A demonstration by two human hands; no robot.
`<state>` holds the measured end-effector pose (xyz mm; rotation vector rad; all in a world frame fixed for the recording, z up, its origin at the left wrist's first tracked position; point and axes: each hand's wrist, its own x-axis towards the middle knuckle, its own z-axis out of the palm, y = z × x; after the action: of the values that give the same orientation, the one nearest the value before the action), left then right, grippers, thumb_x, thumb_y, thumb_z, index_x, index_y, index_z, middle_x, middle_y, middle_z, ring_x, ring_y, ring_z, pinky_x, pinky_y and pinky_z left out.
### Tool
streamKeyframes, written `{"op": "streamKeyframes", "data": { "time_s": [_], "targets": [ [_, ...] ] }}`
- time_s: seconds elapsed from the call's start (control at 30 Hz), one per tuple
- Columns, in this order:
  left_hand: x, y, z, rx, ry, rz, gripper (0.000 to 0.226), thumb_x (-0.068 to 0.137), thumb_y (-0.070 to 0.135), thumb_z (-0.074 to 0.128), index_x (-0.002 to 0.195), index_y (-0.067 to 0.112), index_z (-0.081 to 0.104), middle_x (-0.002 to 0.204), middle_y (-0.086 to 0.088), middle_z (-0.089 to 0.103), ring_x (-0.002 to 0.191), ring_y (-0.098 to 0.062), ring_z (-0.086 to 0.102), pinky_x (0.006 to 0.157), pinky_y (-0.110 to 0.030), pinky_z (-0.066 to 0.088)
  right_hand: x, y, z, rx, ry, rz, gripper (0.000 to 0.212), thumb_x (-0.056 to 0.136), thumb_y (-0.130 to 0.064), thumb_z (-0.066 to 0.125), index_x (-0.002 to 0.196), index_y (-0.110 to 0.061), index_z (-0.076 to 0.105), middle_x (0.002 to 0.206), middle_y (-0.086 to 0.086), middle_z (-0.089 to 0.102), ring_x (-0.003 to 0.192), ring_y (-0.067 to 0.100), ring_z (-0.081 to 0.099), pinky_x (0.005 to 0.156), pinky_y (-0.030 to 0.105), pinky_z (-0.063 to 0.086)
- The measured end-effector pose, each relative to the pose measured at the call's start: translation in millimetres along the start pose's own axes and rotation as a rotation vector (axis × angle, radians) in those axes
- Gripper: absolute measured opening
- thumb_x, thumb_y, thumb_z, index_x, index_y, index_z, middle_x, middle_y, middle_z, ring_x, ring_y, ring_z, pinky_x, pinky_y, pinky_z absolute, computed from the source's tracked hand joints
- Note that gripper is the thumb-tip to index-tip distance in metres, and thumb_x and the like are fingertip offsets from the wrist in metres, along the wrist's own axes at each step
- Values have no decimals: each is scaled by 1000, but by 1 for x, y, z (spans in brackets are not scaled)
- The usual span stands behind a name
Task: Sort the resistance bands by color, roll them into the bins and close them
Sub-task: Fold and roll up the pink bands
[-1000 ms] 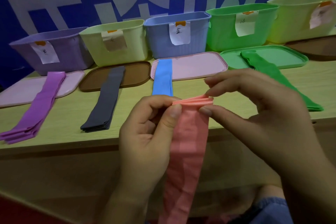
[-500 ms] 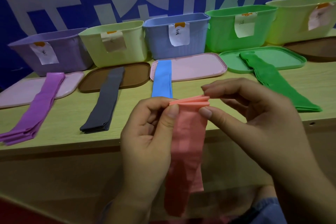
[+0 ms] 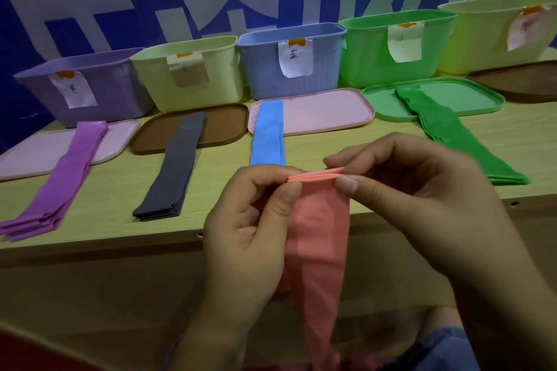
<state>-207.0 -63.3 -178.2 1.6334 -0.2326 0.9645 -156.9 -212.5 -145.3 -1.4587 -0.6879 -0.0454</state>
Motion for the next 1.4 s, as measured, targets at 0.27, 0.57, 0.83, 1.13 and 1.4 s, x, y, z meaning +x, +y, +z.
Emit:
{"op": "streamKeyframes", "data": {
  "time_s": [0.27,0.57,0.83,1.13,1.4],
  "targets": [
    [3,-3,-2,-85,-36,-77,14,84,24,59,85,36,65,85,14,66,84,-5,63,74,-17,48,3,2,4,5,0,-70,13,68,-6,72,66,-10,59,78,5,72,74,16,70,69,27,57],
    [21,1,-7,-198,-173,-264,9,74,25,74,81,30,74,79,8,71,78,-5,65,68,-17,52,10,7,11,100,4,-136,16,70,0,70,65,-9,57,77,5,72,77,16,70,69,26,56],
    [21,2,-3,-5,-118,-73,23,76,20,75,80,42,73,82,20,71,83,0,66,73,-12,48,12,1,0,-170,-160,-115,37,69,-24,78,104,-21,65,100,-7,70,95,7,67,79,22,55],
    [19,3,-2,-56,-106,-63,19,76,28,67,83,45,72,81,21,70,81,1,66,70,-14,50,18,1,0,-90,-85,-113,9,68,-16,74,76,-18,73,75,6,70,72,27,62,63,29,54],
    [22,-3,2,-161,-230,-330,15,78,30,67,91,34,73,89,7,73,86,-8,69,70,-20,54,20,8,6,-26,9,-155,15,69,-10,73,80,-20,75,81,8,71,74,32,64,67,35,55]
  ]
}}
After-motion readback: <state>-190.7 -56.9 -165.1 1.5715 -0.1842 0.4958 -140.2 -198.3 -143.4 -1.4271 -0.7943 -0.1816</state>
